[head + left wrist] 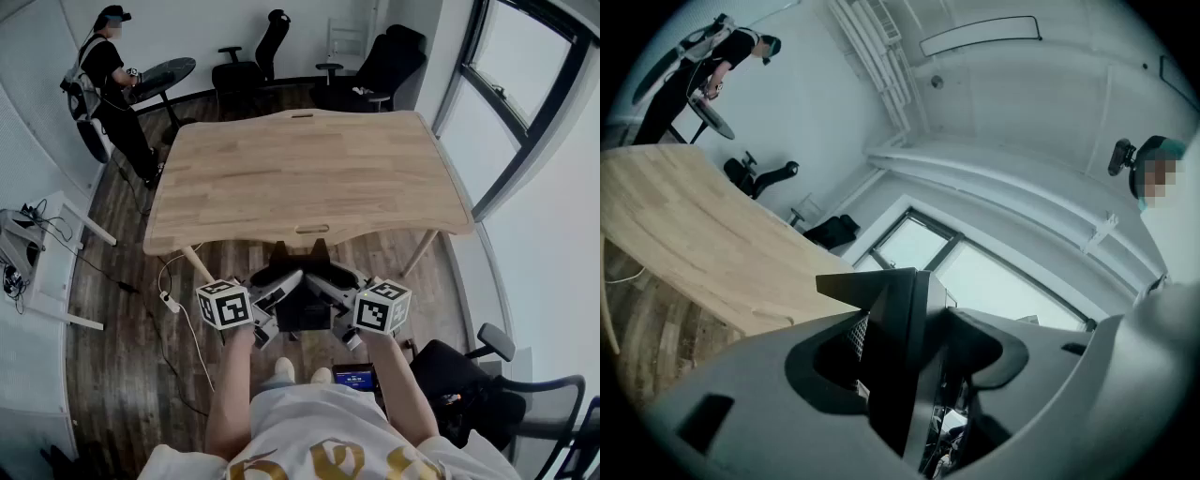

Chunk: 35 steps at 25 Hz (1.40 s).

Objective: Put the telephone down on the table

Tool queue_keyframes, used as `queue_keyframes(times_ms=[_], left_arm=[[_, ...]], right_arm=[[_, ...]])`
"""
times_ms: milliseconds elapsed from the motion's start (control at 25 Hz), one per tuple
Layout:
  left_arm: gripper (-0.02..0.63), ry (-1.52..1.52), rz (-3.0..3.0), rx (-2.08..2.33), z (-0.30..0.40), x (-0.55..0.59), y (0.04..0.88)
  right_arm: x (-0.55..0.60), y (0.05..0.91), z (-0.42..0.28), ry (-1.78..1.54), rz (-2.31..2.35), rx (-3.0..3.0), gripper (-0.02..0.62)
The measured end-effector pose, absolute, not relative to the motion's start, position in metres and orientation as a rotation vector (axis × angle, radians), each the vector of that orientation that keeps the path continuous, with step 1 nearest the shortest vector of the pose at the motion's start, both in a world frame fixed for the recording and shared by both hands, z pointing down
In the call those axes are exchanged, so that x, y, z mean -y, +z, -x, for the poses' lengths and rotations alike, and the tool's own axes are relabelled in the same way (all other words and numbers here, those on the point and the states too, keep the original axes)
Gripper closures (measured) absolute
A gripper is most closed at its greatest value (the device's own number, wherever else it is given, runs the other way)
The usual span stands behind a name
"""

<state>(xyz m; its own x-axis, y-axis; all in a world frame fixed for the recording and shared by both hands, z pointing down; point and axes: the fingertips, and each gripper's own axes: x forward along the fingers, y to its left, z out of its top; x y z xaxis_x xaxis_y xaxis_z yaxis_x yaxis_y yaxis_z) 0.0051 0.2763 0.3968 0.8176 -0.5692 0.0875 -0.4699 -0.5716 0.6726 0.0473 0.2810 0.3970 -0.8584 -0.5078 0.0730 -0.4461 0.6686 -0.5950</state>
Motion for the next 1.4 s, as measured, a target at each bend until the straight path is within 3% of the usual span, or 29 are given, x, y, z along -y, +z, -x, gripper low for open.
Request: queue_keyframes(times_ms=[1400], left_arm=[[0.359,-0.147,-2.286,0.732,-0.036,-0.253,0.410]], right_arm=[[-0.258,0.411,-0.077,-0.969,0.810,-2.755,0.388]])
